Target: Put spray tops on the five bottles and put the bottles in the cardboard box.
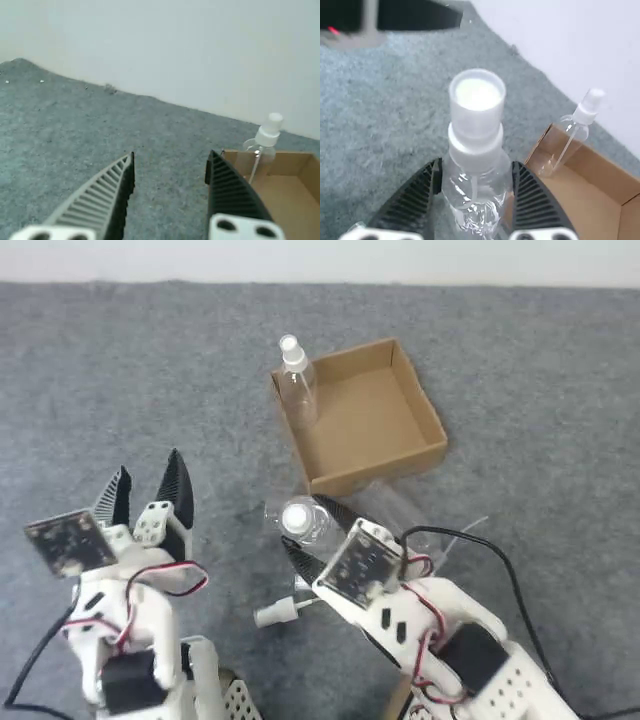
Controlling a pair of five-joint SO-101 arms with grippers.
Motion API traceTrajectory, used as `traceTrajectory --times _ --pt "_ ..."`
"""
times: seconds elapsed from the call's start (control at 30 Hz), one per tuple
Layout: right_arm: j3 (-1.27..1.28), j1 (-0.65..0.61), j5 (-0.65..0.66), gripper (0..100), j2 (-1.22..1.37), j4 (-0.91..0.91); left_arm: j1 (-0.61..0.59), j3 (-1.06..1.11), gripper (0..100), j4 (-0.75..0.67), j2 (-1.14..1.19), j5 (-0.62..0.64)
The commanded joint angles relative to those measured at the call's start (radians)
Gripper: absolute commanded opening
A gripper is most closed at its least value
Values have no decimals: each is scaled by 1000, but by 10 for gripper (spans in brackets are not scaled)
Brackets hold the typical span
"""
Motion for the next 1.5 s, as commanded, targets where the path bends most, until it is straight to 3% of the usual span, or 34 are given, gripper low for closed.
traceTrajectory --times 0.0,0.37,0.6,1.03,1.47 --pt "-12 16 -8 18 -120 33 -9 111 214 -144 -17 2" --pt "-14 30 2 20 -191 12 -9 206 214 -212 -17 -3" --pt "-20 162 2 20 -188 -74 -9 220 214 -218 -17 -6" --pt "-49 168 2 17 -183 -206 -9 236 214 -218 -17 -8" --pt "-290 176 2 17 288 -274 -11 237 214 -212 -17 -8"
